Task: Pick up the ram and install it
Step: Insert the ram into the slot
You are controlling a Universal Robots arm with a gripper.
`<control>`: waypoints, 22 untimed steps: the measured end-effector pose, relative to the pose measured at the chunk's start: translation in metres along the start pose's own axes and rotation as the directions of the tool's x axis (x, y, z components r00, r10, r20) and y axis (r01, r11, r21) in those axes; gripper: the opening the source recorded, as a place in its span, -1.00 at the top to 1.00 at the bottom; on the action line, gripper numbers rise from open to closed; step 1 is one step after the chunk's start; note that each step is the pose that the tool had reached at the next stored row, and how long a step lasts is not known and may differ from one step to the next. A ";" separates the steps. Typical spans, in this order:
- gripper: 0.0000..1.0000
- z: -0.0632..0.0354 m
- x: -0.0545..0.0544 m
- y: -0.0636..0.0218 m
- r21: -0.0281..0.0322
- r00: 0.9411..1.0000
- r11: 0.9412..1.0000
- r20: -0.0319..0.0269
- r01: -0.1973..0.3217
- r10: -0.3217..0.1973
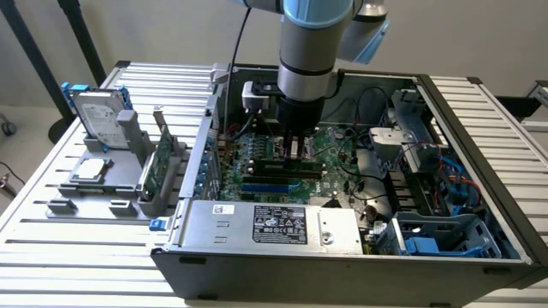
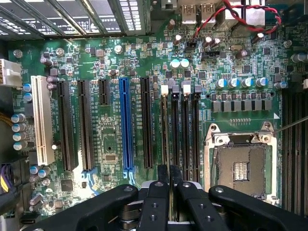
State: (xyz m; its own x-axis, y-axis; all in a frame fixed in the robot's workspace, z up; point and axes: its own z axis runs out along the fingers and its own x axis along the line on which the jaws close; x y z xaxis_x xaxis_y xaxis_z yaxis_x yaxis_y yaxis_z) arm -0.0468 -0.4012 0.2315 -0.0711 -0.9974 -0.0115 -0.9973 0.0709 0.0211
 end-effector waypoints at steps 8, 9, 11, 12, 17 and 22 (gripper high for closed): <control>0.73 0.0006 0.000 0.0000 0.000 1.000 1.000 0.000 -0.003 0.003; 0.73 0.0007 0.000 0.0000 0.000 1.000 1.000 0.000 -0.003 0.003; 0.73 0.0011 0.000 0.0000 0.000 1.000 1.000 0.000 -0.003 0.003; 0.73 0.0013 0.000 0.0000 0.000 1.000 1.000 0.000 -0.003 0.003; 0.73 0.0023 0.000 -0.0001 0.000 1.000 1.000 -0.001 -0.004 0.004; 0.73 0.0033 0.000 0.0000 0.000 1.000 1.000 -0.002 -0.004 0.004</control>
State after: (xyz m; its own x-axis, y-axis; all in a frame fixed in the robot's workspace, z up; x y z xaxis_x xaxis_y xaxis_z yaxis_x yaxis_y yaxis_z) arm -0.0469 -0.4011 0.2282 -0.0752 -0.9971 -0.0092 -0.9970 0.0750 0.0210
